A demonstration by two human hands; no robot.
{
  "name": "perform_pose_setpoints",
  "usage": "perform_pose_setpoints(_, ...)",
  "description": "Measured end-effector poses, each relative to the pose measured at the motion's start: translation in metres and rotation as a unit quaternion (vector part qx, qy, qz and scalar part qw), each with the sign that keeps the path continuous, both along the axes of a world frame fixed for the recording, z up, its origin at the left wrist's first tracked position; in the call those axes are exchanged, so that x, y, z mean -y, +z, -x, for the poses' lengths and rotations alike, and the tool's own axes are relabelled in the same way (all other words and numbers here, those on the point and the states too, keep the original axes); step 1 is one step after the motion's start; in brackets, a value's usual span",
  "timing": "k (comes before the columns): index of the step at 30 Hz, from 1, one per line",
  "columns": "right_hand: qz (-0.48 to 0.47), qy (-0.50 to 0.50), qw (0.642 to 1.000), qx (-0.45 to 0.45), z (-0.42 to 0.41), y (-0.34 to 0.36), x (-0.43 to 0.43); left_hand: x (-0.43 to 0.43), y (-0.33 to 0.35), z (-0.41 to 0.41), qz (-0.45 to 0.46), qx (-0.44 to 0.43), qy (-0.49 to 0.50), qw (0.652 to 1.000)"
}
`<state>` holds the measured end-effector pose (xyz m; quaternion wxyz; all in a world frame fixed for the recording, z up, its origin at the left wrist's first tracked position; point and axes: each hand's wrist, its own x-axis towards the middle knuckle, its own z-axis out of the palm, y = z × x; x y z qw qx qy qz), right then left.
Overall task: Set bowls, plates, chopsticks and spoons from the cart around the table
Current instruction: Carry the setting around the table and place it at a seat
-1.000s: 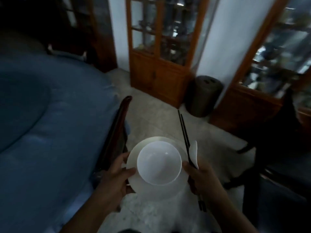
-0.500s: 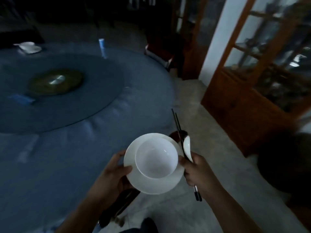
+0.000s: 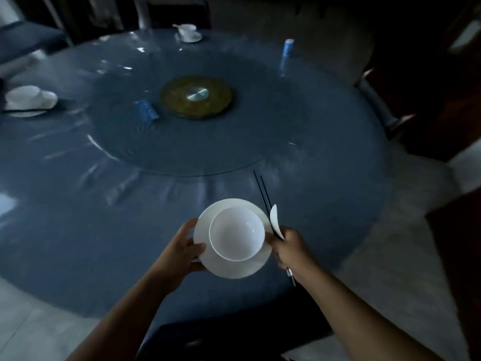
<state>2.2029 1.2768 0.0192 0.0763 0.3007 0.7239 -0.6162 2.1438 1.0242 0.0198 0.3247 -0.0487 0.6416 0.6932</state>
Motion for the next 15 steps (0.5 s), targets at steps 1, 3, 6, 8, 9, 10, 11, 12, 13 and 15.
perform_pose_setpoints(1, -0.001, 0.014, 1.0, 0.004, 0.015, -0.012, -0.007, -0.004, -0.008, 0.008, 0.018, 0.004, 0.008, 1.0)
perform_pose_setpoints(3, -0.016, 0.043, 0.999, 0.01, 0.044, -0.035, -0.017, -0.013, -0.022, 0.023, 0.062, 0.016, 0.021, 0.998)
perform_pose_setpoints(6, -0.04, 0.069, 0.997, 0.024, 0.081, -0.066, -0.026, -0.024, -0.046, 0.048, 0.151, 0.013, 0.031, 0.988)
perform_pose_setpoints(8, -0.042, 0.069, 0.996, 0.026, 0.093, -0.079, -0.025, -0.027, -0.057, 0.058, 0.194, -0.002, 0.026, 0.981)
perform_pose_setpoints(9, -0.041, 0.075, 0.996, 0.029, 0.101, -0.086, -0.026, -0.029, -0.064, 0.065, 0.214, -0.011, 0.022, 0.976)
perform_pose_setpoints(10, -0.041, 0.082, 0.995, 0.033, 0.107, -0.093, -0.026, -0.031, -0.071, 0.07, 0.235, -0.022, 0.016, 0.972)
perform_pose_setpoints(11, -0.041, 0.084, 0.995, 0.034, 0.113, -0.1, -0.026, -0.032, -0.078, 0.074, 0.257, -0.033, 0.008, 0.966)
perform_pose_setpoints(12, -0.039, 0.08, 0.995, 0.033, 0.117, -0.106, -0.026, -0.033, -0.084, 0.077, 0.279, -0.045, -0.001, 0.959)
perform_pose_setpoints(13, -0.035, 0.073, 0.996, 0.033, 0.121, -0.111, -0.026, -0.034, -0.09, 0.08, 0.299, -0.057, -0.008, 0.952)
perform_pose_setpoints(15, -0.04, 0.063, 0.997, 0.036, 0.128, -0.12, -0.025, -0.035, -0.101, 0.084, 0.326, -0.071, -0.013, 0.943)
